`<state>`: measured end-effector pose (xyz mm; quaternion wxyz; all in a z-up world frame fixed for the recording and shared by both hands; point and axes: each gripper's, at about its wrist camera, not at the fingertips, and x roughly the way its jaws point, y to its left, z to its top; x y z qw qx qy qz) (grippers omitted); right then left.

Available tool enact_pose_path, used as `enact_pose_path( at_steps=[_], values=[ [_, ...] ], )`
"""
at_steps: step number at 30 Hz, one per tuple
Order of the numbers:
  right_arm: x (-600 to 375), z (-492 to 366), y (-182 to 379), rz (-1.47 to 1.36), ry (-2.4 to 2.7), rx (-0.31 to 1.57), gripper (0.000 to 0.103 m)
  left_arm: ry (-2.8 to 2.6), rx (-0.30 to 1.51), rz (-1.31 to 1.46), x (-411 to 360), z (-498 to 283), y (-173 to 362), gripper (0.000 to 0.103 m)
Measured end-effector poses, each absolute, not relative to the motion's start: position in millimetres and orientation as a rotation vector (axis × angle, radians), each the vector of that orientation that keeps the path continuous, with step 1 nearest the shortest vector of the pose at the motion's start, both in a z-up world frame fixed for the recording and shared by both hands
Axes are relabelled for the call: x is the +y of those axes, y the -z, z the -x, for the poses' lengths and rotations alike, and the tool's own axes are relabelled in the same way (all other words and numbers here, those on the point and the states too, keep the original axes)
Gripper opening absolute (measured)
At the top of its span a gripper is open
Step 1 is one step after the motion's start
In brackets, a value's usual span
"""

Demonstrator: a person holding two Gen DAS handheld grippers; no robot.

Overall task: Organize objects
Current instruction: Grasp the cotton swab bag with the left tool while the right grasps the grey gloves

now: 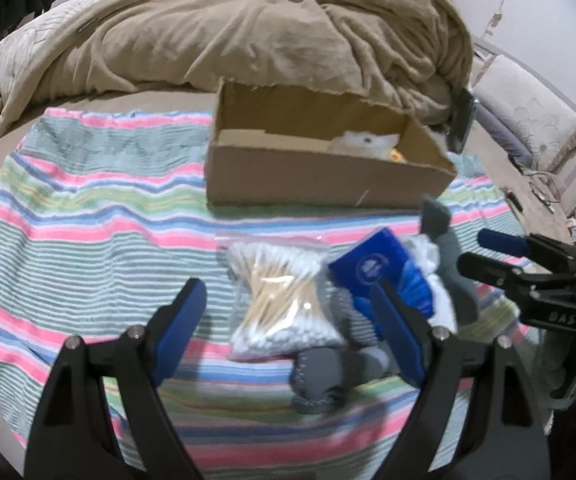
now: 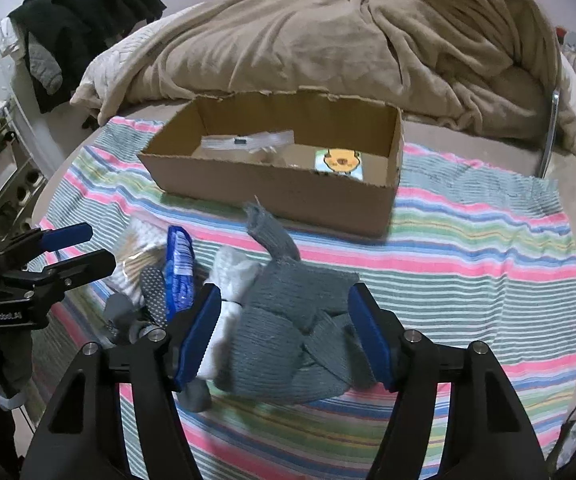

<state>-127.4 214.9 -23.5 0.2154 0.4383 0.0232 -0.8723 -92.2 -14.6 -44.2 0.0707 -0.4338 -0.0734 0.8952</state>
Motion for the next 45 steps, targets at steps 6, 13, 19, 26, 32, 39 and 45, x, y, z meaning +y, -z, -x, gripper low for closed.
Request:
enact_pose_path(
  at_steps=[6, 13, 19, 26, 32, 39, 45],
  values=[
    [216.2, 131.6, 37.1, -1.254, 2.395, 0.056, 0.060, -2.678, -0.219, 1.380, -19.4, 103.2, 69.4, 0.085],
    [214.1, 136.4, 45.5, -1.284, 2.356, 0.030, 0.060, -2.653, -0.196, 1.433, -17.1, 116.0, 82.3, 0.085],
    [213.9, 136.6, 49.7, -1.293, 2.305, -0.018, 0.048, -2.642, -0.216, 1.418, -19.0, 114.0, 82.5, 0.071],
    [217.0, 130.7, 42.9, -1.254, 2.289, -0.047, 0.037, -2.621, -0.232, 1.377, -19.1, 108.7, 80.5, 0.048],
    [222.9, 125.7, 30.0, -1.221, 2.307, -0.060, 0.036, -2.619, -0.270, 1.345, -22.9, 103.4, 75.4, 0.045],
    [231.1, 121.2, 7.2, -1.161, 2.343, -0.074, 0.036, -2.606, -0.305, 1.317, -28.1, 94.4, 67.4, 0.044],
    [236.7, 121.8, -8.7, -1.120, 2.372, -0.073, 0.036, -2.619, -0.327, 1.276, -34.8, 90.0, 51.0, 0.044]
  ],
)
